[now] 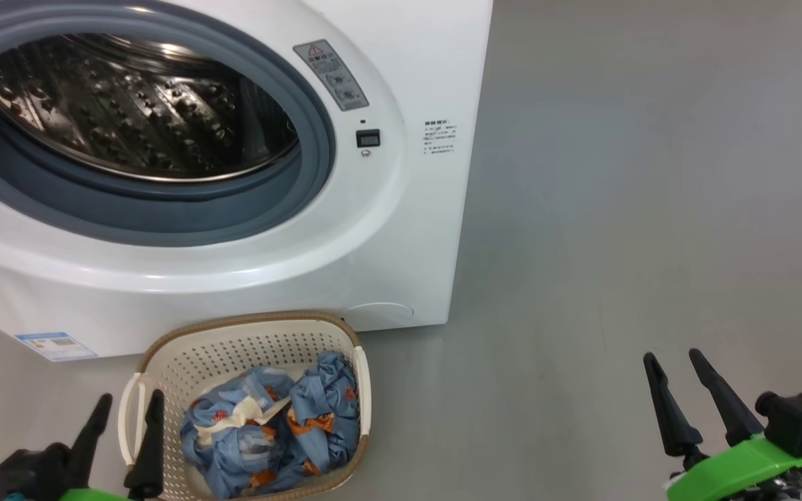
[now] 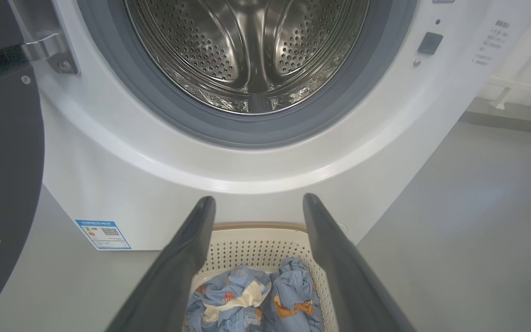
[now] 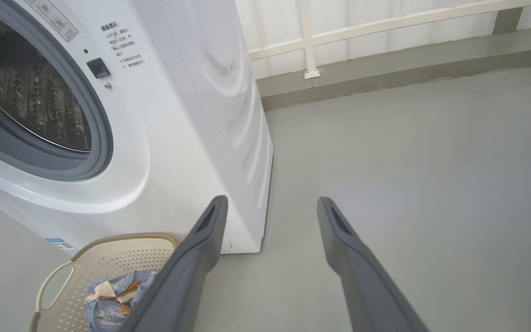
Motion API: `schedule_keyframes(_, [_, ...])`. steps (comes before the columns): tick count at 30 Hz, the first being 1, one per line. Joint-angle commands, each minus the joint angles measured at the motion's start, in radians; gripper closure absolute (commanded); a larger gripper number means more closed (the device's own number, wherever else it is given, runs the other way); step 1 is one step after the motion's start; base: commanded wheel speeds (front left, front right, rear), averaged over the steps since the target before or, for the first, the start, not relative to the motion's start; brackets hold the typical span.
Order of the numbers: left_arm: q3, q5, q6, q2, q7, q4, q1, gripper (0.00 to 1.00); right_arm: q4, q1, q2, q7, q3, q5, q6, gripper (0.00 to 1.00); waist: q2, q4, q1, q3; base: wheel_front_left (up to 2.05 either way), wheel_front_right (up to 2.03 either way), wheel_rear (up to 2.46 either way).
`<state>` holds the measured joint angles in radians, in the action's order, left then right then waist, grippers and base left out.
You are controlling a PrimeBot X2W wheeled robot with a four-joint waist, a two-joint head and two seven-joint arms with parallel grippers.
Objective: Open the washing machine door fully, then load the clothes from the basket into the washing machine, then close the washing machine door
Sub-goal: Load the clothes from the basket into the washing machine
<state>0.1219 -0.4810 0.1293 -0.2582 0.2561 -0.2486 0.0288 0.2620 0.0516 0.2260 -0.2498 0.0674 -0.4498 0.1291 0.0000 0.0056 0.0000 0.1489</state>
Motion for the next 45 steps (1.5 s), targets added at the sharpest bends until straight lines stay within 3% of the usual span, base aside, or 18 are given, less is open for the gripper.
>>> schedule_keyframes(1, [-0.029, -0.014, 0.001, -0.016, 0.006, 0.004, 0.048, 0.0, -0.029, 0.041, 0.01, -0.012, 0.028, 0.007, 0.002, 0.0, 0.0, -0.008, 0.0, 0.018, 0.0, 0.0, 0.0])
schedule_keyframes(10, [0.044, -0.034, 0.001, -0.001, 0.006, -0.162, 0.152, 0.0, -0.049, 0.095, -0.02, -0.012, 0.033, 0.026, 0.002, 0.0, 0.0, -0.036, 0.0, 0.146, 0.0, 0.0, 0.0])
schedule_keyframes(26, [0.241, -0.166, 0.001, -0.062, 0.006, -0.561, 0.491, 0.0, -0.084, 0.235, -0.074, -0.012, 0.038, 0.074, 0.002, 0.0, 0.0, -0.076, 0.0, 0.421, 0.0, 0.0, 0.0])
schedule_keyframes(33, [0.346, -0.254, 0.001, -0.081, 0.006, -0.718, 0.615, 0.0, -0.095, 0.275, -0.084, -0.012, 0.043, 0.088, 0.002, 0.0, 0.0, -0.082, 0.0, 0.492, 0.0, 0.0, 0.0])
schedule_keyframes(45, [0.525, -0.385, 0.001, -0.122, -0.061, -0.836, 0.738, 0.0, -0.099, 0.313, -0.093, -0.012, 0.063, 0.097, 0.002, 0.0, 0.0, -0.1, 0.0, 0.571, 0.0, 0.0, 0.0])
